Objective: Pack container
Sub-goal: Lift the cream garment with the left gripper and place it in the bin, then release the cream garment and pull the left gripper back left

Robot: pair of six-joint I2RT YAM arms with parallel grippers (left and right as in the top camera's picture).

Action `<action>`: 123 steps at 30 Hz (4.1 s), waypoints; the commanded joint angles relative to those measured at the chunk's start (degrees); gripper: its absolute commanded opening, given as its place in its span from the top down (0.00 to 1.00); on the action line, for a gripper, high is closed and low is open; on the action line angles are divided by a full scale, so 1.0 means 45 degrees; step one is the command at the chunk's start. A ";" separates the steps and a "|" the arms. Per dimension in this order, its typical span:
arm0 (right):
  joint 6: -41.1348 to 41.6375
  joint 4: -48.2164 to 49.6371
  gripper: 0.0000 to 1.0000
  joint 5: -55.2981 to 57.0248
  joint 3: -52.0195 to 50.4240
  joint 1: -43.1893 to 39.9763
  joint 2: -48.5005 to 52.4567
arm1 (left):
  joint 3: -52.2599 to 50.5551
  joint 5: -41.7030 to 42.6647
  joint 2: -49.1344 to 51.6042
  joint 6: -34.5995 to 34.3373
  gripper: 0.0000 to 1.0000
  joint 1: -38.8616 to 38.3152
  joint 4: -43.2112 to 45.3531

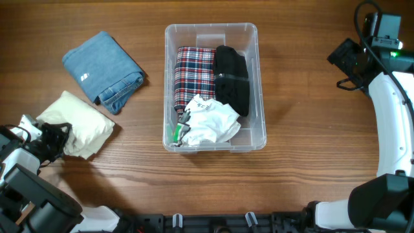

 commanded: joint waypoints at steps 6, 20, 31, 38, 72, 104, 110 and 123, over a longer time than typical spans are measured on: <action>0.0204 0.0039 0.00 -0.0102 -0.0039 -0.0019 0.0136 | 0.0010 0.2613 -0.0257 -0.1209 0.96 0.0019 0.1205; 0.0209 0.0039 0.00 -0.0102 -0.0039 -0.0019 0.0131 | 0.0714 0.2691 -0.4721 -0.3682 0.92 0.0015 0.1146; 0.0204 0.0039 0.00 -0.0102 -0.0039 -0.0019 0.0131 | 0.0724 0.3813 -0.9476 -0.5984 0.88 -0.1263 0.1350; 0.0204 0.0039 0.00 -0.0102 -0.0039 -0.0019 0.0131 | 0.0724 0.3439 -1.0540 -0.7533 0.88 -0.5629 0.2914; 0.0204 0.0039 0.00 -0.0102 -0.0039 -0.0019 0.0131 | 0.0733 -0.4187 -0.0340 -0.7383 0.77 -1.6509 1.0389; 0.0209 0.0039 0.00 -0.0102 -0.0039 -0.0019 0.0131 | 0.0733 -0.4269 0.0588 -0.6713 0.43 -1.7592 1.0545; 0.0209 0.0039 0.00 -0.0102 -0.0039 -0.0019 0.0131 | 0.0850 -0.4211 0.0384 -0.6717 0.36 -1.7291 1.4265; 0.0209 0.0039 0.00 -0.0102 -0.0039 -0.0019 0.0131 | 0.1010 -0.3968 0.0228 -0.7096 0.60 -1.3891 1.2939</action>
